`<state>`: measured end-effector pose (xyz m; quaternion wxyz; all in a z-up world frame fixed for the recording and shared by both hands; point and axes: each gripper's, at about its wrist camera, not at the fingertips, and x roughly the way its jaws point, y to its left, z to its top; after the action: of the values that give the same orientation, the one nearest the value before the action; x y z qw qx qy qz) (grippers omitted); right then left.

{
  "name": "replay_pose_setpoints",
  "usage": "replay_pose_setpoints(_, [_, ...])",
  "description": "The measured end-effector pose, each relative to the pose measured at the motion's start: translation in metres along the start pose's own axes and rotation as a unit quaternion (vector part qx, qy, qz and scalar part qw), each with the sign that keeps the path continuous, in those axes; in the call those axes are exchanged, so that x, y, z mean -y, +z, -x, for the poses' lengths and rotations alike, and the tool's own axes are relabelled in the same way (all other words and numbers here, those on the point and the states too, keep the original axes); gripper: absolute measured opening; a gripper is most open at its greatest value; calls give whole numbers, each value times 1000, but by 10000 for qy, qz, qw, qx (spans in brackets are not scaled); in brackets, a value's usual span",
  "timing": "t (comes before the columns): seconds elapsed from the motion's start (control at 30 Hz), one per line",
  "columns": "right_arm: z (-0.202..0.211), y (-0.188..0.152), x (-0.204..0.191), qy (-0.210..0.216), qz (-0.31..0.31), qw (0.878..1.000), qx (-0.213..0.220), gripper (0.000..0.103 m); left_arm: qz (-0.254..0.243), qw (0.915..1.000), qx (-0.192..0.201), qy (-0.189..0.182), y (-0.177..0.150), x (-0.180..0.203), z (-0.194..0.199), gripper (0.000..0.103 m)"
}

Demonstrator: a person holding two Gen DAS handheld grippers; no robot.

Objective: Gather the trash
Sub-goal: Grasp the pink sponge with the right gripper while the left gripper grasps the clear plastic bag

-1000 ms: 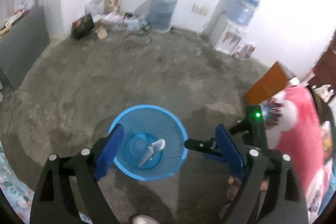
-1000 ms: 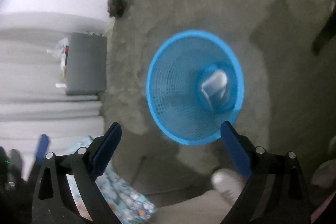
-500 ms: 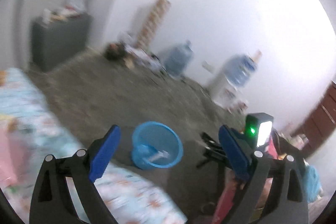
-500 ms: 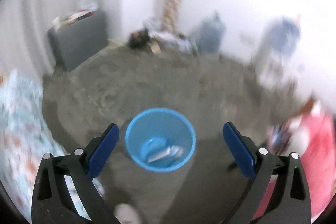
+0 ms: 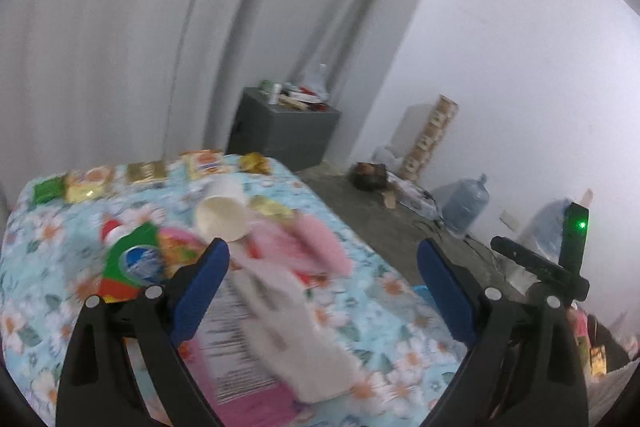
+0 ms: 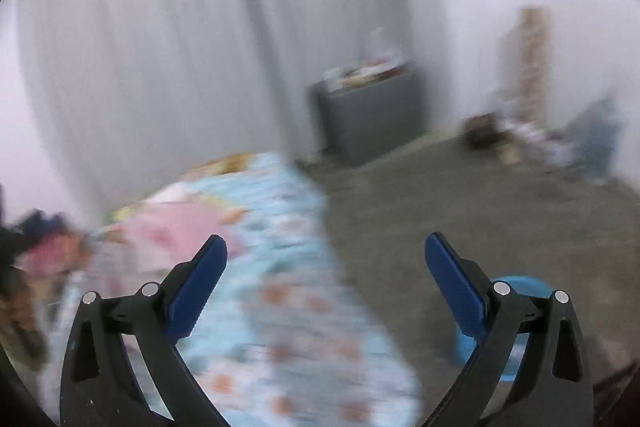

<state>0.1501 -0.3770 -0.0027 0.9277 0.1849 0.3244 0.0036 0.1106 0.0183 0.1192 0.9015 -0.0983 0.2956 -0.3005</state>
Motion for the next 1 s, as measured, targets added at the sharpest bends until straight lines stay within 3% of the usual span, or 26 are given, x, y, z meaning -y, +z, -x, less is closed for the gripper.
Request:
replay_pose_setpoints(0.17, [-42, 11, -36, 1009, -138, 9916, -794, 95, 331, 9993, -134, -97, -4, -26, -4, 92])
replay_pose_setpoints(0.3, [-61, 14, -72, 1304, -144, 9831, -1274, 94, 307, 9987, -286, -291, -5, -22, -20, 83])
replay_pose_setpoints(0.4, [-69, 20, -101, 1317, -31, 9808, -1435, 92, 326, 9981, -485, -218, 0, -21, -37, 76])
replay_pose_setpoints(0.5, [-72, 25, -128, 1164, 509, 9825, -1365, 90, 750, 9935, -836, -172, 7, -33, -60, 66])
replay_pose_setpoints(0.6, [-79, 19, -150, 1089, 1025, 9797, -1332, 88, 1259, 9836, -1254, -303, 14, -46, -82, 63])
replay_pose_setpoints(0.7, [-82, 14, -157, 1065, 1320, 9767, -1317, 84, 1209, 9801, -1572, -82, 16, -49, -101, 60])
replay_pose_setpoints(0.8, [-91, 12, -161, 984, 1529, 9739, -1357, 78, 1409, 9728, -1831, -160, 12, -54, -119, 51])
replay_pose_setpoints(1.0, [-106, 4, -159, 994, 1624, 9686, -1601, 59, 1670, 9673, -1860, -427, 13, -59, -130, 36])
